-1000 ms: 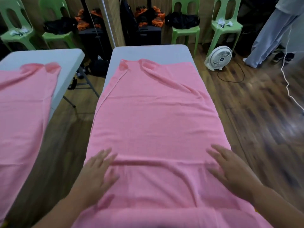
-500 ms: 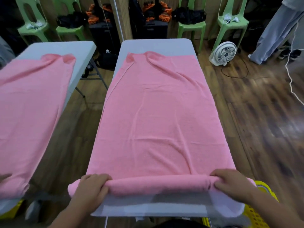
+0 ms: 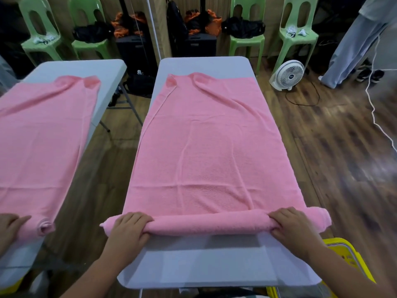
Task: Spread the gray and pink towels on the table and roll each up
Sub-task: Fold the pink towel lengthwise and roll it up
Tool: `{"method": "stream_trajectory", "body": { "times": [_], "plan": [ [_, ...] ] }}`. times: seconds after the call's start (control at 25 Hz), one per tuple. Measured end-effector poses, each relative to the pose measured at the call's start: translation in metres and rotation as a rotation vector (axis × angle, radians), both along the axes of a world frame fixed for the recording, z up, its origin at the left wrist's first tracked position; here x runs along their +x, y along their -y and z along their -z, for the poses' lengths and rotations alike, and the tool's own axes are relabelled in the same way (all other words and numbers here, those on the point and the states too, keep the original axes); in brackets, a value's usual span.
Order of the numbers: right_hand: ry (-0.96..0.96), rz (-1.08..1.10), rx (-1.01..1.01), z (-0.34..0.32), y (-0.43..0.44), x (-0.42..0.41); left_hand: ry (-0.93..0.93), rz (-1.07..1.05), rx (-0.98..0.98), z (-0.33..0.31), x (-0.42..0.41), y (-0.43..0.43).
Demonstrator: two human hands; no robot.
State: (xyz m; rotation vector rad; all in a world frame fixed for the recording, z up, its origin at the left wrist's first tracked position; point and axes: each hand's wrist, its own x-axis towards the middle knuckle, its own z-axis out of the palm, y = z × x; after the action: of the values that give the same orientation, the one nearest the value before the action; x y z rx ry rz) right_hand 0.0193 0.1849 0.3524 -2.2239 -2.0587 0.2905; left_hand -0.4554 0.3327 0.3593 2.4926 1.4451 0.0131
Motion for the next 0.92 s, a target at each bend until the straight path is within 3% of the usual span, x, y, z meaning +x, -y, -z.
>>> {"method": "stream_trajectory", "body": {
  "times": [0.24, 0.32, 0.44, 0.52, 0.64, 0.8, 0.92],
  "plan": [
    [-0.136, 0.0, -0.257, -0.023, -0.038, 0.019, -0.036, -0.038, -0.021, -0.011, 0.012, -0.024],
    [-0.146, 0.092, -0.117, -0.028, -0.053, 0.025, -0.035, -0.094, 0.075, -0.013, 0.018, -0.037],
    [-0.025, -0.086, 0.098, -0.023, -0.041, 0.017, 0.01, -0.01, 0.091, -0.005, 0.014, -0.024],
    [0.006, -0.173, 0.047, -0.013, -0.02, 0.008, -0.063, 0.049, -0.008, 0.001, 0.008, -0.013],
    [-0.077, -0.066, -0.003, 0.0, -0.007, 0.006, -0.059, -0.002, 0.023, 0.007, 0.006, -0.02],
    [-0.201, -0.072, -0.322, -0.023, -0.029, 0.015, -0.102, 0.04, -0.014, -0.009, 0.01, -0.029],
    [-0.295, 0.025, -0.282, -0.03, -0.054, 0.026, -0.056, 0.03, -0.052, -0.02, 0.018, -0.051]
  ]
}}
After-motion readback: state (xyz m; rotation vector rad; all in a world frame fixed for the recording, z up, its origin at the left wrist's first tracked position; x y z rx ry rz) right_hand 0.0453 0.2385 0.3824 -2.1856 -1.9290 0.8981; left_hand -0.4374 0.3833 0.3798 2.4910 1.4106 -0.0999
